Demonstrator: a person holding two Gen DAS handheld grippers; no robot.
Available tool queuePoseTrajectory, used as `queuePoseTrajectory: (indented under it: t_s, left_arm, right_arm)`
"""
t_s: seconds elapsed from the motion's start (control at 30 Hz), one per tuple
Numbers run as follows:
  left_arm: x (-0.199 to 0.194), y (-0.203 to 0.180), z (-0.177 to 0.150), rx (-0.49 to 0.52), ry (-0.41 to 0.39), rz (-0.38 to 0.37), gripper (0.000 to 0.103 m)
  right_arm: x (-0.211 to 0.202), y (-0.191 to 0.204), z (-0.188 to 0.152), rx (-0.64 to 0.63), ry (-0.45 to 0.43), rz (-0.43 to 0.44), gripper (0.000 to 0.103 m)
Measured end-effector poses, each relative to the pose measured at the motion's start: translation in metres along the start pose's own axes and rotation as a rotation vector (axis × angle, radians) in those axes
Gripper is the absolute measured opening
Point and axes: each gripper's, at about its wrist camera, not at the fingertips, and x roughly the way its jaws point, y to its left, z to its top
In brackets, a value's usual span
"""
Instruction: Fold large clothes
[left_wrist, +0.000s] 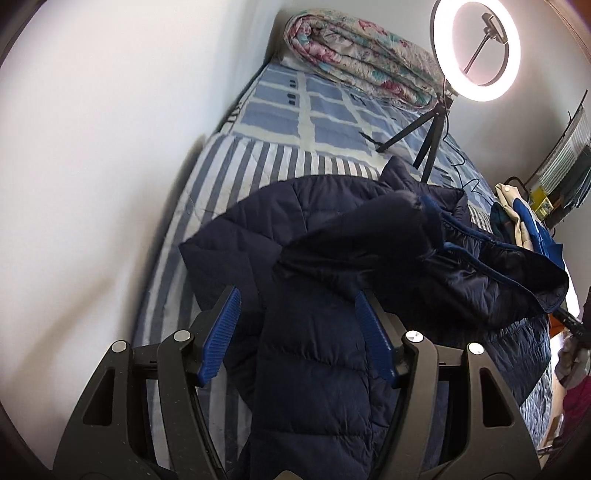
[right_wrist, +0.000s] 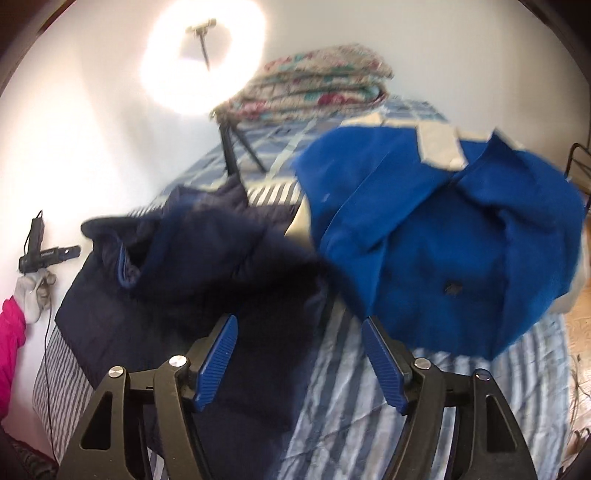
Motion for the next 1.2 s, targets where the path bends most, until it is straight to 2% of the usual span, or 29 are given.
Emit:
queuePoseTrajectory:
  t_s: [0.1,0.23,0.27,0.3,0.37,0.4,0.43,0.5,0.53,0.7,1.0,1.1,1.2]
  left_arm:
    - [0.019,0.002,-0.002,-0.023,0.037,0.004,0.066]
    - [0.034,-0.001,-0.004,-0.030,0.058,0.002,0.066]
    - [0.036,-0.002,-0.005,-0.025,0.061,0.005,0.064]
    - [0.038,-0.005,-0.006,-0.015,0.064,0.007,0.059]
    - [0.041,-0.012,-0.007,0.009,0.073,0.018,0.036]
    - [0.043,-0.014,-0.007,0.019,0.071,0.030,0.028]
    - [0.042,-0.018,-0.008,0.037,0.065,0.044,0.015]
    - [0.040,-0.023,-0.009,0.059,0.049,0.060,0.008]
    - [0.038,-0.025,-0.009,0.072,0.041,0.067,0.006]
    - [0.029,-0.029,-0.008,0.116,0.016,0.107,0.004]
    - [0.020,-0.008,0.014,0.026,-0.038,0.130,0.004]
    - [0.031,-0.004,0.023,0.007,-0.041,0.153,0.004]
    - [0.050,-0.005,0.028,0.028,-0.025,0.208,0.004]
  right_arm:
    - [0.021,0.001,0.002,0.019,0.031,-0.013,0.074]
    - [0.032,0.002,0.009,0.055,0.026,0.007,0.073]
    - [0.034,0.002,0.012,0.062,0.029,0.007,0.067]
    - [0.035,0.002,0.014,0.067,0.037,0.016,0.056]
    - [0.035,0.005,0.015,0.069,0.049,0.019,0.040]
    - [0.034,0.008,0.014,0.063,0.050,0.014,0.033]
    - [0.031,0.013,0.014,0.049,0.045,0.008,0.029]
    - [0.026,0.023,0.014,0.013,0.033,-0.036,0.008]
    - [0.026,0.026,0.017,0.004,0.030,-0.045,0.005]
    - [0.018,0.050,0.024,-0.088,0.017,-0.122,0.001]
    - [0.026,0.059,0.062,-0.068,-0.037,-0.231,0.000]
    - [0.046,0.057,0.069,-0.048,-0.009,-0.275,0.000]
    - [0.072,0.062,0.070,-0.099,0.057,-0.345,0.000]
